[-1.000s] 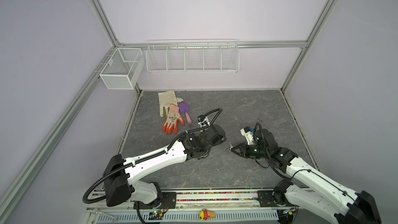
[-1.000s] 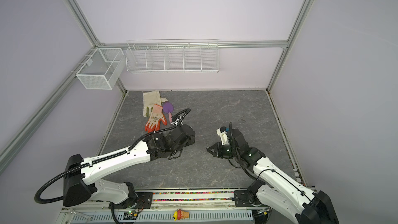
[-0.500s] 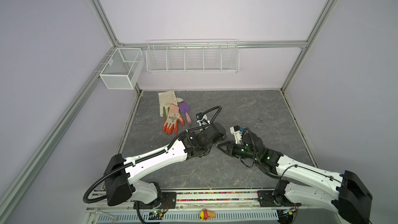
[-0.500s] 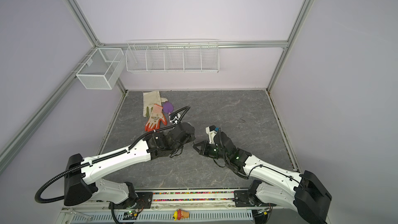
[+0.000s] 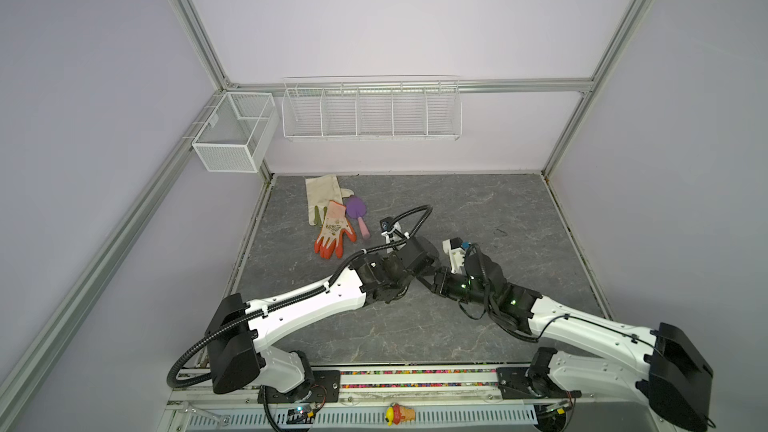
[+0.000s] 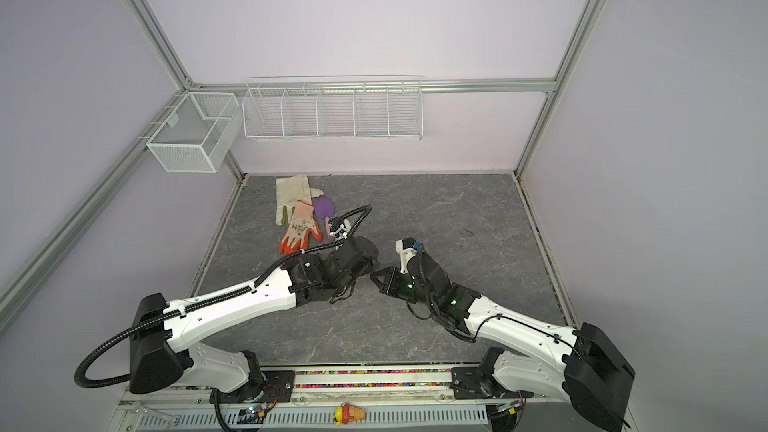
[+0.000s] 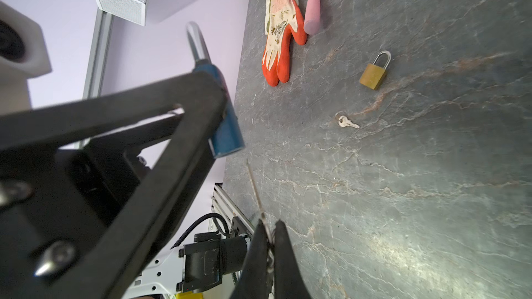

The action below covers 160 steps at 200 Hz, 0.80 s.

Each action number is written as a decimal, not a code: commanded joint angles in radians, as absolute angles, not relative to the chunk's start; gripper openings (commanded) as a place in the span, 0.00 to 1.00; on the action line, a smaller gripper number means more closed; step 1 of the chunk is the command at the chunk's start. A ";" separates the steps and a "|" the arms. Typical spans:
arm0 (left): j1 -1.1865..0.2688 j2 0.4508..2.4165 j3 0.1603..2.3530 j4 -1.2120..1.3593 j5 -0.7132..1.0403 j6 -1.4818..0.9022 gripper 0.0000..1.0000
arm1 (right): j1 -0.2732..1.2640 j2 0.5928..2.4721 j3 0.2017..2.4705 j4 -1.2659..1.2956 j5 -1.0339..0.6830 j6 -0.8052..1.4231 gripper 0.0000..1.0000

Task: Unlock with the key
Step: 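Bring the blue padlock toward the right gripper's key while the right arm advances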

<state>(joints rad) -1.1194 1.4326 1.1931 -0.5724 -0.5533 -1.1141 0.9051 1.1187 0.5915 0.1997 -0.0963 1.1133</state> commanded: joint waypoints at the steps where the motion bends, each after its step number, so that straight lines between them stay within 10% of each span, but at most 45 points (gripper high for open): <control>1: -1.117 1.439 1.223 -0.578 -0.582 -1.112 0.00 | 0.913 1.135 0.618 0.217 -0.070 1.107 0.06; 160: -1.116 1.445 1.238 -0.597 -0.610 -1.092 0.00 | 0.925 1.136 0.628 0.241 -0.121 1.062 0.06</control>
